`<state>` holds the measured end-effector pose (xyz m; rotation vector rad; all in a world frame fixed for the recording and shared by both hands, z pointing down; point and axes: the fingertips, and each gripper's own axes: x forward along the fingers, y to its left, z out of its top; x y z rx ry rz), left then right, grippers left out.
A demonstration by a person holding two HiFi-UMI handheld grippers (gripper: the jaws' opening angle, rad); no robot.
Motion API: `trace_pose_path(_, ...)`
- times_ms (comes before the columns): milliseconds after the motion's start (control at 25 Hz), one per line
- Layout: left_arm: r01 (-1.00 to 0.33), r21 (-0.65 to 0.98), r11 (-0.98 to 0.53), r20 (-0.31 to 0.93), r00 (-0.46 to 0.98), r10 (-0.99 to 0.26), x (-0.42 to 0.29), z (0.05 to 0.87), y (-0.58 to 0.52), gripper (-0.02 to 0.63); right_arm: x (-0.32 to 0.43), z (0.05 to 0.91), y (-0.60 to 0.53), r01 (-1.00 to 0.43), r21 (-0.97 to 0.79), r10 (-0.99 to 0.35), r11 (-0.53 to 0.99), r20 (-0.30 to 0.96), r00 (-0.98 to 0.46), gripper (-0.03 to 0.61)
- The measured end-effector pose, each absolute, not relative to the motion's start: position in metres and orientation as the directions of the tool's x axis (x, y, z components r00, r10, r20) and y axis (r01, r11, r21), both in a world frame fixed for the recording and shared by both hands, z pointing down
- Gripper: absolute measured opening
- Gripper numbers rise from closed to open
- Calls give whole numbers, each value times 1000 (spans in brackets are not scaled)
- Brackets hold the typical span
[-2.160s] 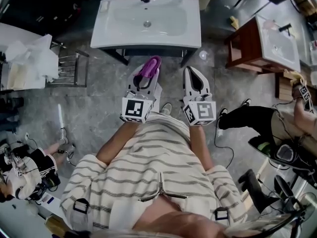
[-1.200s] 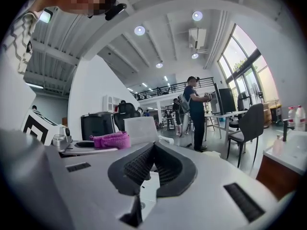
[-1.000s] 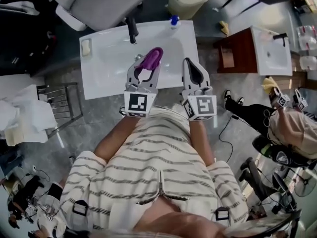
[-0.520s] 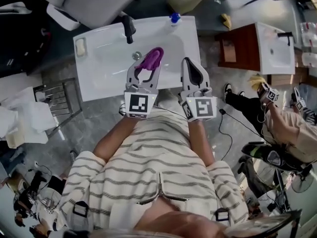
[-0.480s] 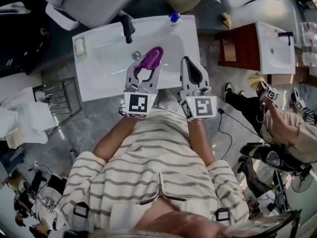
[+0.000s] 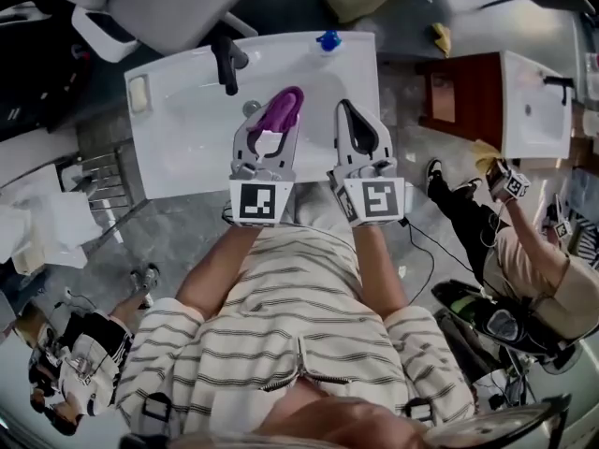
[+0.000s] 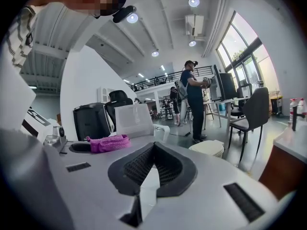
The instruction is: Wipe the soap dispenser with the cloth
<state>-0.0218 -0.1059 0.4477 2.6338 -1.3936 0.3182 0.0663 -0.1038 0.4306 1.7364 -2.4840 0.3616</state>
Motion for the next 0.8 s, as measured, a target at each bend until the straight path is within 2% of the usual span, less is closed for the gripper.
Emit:
trace_pose_path(200,-836,25,-547,273,533,-801,-19,465,-121,127,72,456,-133,-937,-109,-903,333,249,-350,0)
trace_pose_path(800,-867,73,-492,316,488,-814,-16,503,-139,129,69,516,-184,-880,-134,-837,456,271,-475,135)
